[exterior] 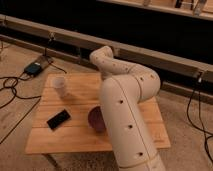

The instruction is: Place the pepper on the white sponge

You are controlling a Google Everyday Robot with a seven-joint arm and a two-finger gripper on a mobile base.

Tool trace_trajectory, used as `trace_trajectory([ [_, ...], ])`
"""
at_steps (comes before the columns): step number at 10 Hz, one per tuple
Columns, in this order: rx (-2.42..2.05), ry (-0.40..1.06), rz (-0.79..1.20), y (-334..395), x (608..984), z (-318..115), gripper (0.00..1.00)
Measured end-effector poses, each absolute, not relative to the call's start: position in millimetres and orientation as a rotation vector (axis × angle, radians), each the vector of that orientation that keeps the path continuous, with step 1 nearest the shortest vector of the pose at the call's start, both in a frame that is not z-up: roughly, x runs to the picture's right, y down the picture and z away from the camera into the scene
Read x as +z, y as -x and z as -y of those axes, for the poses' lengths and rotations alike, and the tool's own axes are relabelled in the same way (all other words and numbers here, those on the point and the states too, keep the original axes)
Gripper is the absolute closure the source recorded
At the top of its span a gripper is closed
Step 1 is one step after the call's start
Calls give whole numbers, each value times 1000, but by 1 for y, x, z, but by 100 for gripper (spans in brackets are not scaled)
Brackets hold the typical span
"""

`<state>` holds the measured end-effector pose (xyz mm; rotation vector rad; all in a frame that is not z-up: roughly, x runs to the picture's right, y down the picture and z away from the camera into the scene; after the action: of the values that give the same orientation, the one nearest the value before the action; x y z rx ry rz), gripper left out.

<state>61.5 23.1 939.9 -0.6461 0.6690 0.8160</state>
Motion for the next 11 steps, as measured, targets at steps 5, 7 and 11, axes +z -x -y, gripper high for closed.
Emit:
trace_trajectory([
  [5, 807, 646, -701, -63, 947, -31, 23],
  [7, 806, 645, -704, -62, 950, -31, 20],
  [11, 802, 645, -701, -58, 950, -29, 20],
])
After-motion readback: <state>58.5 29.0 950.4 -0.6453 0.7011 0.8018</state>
